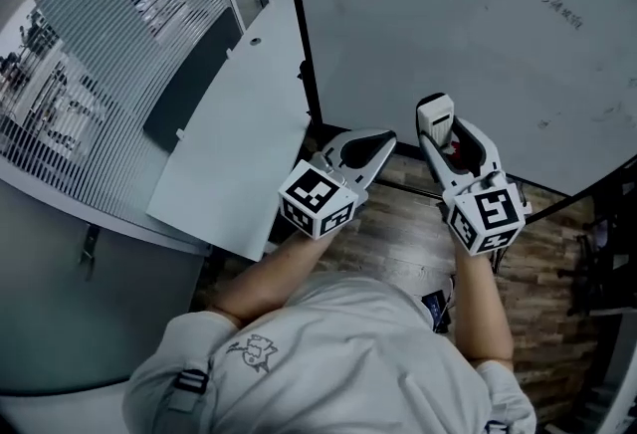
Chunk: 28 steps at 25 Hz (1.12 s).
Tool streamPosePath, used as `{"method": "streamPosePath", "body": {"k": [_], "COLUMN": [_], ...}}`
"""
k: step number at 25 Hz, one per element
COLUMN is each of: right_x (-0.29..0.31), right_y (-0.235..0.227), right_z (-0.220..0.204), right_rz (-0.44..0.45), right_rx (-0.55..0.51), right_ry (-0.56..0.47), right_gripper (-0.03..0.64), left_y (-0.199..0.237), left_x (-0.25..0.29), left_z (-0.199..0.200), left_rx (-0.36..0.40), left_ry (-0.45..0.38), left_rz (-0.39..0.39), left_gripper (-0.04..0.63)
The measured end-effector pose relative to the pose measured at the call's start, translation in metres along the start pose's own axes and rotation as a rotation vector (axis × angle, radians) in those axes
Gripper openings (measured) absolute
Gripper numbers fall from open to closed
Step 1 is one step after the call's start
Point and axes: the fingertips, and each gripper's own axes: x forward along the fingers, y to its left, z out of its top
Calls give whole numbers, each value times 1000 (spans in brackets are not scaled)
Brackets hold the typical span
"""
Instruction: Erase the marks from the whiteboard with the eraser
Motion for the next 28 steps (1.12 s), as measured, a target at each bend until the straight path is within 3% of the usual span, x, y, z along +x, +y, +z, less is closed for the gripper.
{"method": "streamPosePath", "body": {"k": [14,28], "right_x": [-146,-242], "right_y": [31,96], "right_z": [-12,-41], "right_rz": [51,98], "right_rx": [41,134], "right_ry": [-66,-65], "right_gripper": [233,233], "left_y": [-123,-210], "left_x": [-17,-94], "left_z": [-7,-35], "left_rx": [-25,-27], "left_ry": [-20,51], "left_rz": [63,111], "left_gripper": [5,5]}}
